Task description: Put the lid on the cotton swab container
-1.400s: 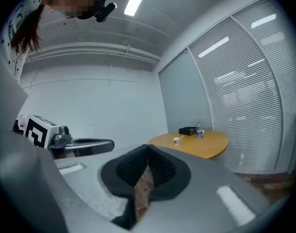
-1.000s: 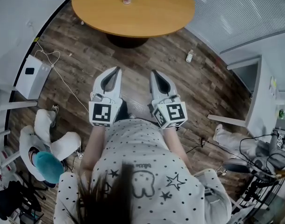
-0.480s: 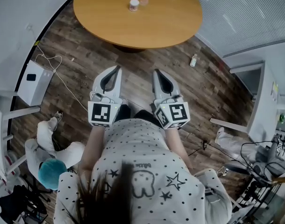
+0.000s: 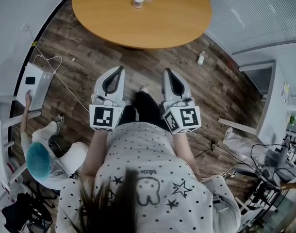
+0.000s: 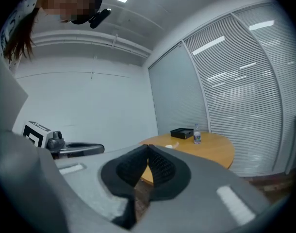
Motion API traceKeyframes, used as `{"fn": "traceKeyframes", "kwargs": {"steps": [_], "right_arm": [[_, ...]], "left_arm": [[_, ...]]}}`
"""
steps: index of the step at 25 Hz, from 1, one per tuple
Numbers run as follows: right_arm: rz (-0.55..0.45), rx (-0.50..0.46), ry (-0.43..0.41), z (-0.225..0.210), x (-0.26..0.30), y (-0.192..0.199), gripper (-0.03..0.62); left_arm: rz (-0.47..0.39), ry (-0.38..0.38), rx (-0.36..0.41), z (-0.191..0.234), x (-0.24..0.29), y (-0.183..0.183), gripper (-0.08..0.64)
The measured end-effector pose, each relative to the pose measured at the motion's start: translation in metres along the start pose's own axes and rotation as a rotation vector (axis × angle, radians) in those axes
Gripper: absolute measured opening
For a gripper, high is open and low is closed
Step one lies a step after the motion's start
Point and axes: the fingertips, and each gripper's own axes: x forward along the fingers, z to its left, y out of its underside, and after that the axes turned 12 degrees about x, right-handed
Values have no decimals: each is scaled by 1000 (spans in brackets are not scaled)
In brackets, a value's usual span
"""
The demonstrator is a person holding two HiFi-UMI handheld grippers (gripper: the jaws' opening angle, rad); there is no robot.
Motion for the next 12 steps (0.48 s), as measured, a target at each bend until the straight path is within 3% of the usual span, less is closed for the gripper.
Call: {"fn": "traceKeyframes", "kwargs": {"steps": [12], "right_arm": [[40,19,-19,-48,47,-9,5]], "left_arm": [[14,-19,-15,10,61,2,10]]}}
